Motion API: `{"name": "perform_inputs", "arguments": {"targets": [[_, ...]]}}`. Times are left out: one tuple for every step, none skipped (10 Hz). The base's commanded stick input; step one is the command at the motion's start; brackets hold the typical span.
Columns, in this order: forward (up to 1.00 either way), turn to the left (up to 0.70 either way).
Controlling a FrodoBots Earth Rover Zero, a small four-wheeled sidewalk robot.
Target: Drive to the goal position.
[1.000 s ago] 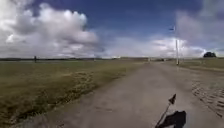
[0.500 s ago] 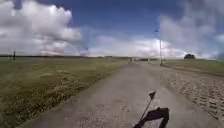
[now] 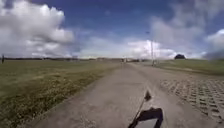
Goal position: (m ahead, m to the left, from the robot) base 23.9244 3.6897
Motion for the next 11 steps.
{"name": "perform_inputs", "arguments": {"targets": [[0.00, 0.00], [0.00, 0.00], [0.00, 0.00], [0.00, 0.00], [0.00, -0.22], [0.00, -0.49], [0.00, -0.85], [0.00, -0.85], [0.00, -0.85], [0.00, -0.85], [0.00, -0.85]]}}
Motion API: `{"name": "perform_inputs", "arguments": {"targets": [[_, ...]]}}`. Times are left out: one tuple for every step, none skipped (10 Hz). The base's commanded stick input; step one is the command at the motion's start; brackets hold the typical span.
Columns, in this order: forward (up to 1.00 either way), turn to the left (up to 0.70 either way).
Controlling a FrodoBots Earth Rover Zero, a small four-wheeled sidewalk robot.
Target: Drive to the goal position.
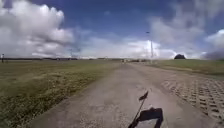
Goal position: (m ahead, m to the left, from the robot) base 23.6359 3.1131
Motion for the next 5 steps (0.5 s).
{"name": "perform_inputs", "arguments": {"targets": [[0.00, -0.85], [0.00, -0.85], [0.00, -0.85], [0.00, -0.85], [0.00, -0.85]]}}
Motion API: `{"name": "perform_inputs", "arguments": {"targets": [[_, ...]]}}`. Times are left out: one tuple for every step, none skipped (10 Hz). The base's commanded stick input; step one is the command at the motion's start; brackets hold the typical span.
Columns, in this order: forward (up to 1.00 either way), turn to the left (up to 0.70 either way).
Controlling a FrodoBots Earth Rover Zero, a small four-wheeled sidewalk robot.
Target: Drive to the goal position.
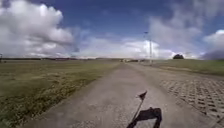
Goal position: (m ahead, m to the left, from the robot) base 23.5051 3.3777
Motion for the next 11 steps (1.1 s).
{"name": "perform_inputs", "arguments": {"targets": [[0.00, -0.85], [0.00, -0.85], [0.00, -0.85], [0.00, -0.85], [0.00, -0.85], [0.00, -0.85], [0.00, -0.85], [0.00, -0.85], [0.00, -0.85], [0.00, -0.85], [0.00, -0.85]]}}
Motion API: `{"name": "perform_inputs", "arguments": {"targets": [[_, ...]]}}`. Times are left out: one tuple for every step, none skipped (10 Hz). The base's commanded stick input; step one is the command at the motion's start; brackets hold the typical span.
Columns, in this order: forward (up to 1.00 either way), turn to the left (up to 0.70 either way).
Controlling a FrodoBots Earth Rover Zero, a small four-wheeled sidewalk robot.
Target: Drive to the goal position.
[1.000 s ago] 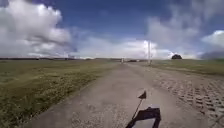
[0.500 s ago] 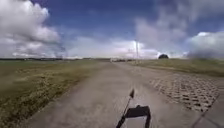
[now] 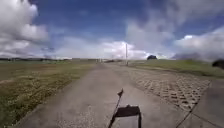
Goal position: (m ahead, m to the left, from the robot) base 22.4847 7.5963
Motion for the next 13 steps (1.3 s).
{"name": "perform_inputs", "arguments": {"targets": [[0.00, -0.85], [0.00, -0.85], [0.00, -0.19], [0.00, -0.01], [0.85, 0.00], [0.85, 0.00], [0.85, 0.00], [0.85, 0.00], [0.85, 0.00], [0.85, 0.00], [0.85, 0.00], [0.85, 0.00], [0.85, 0.00]]}}
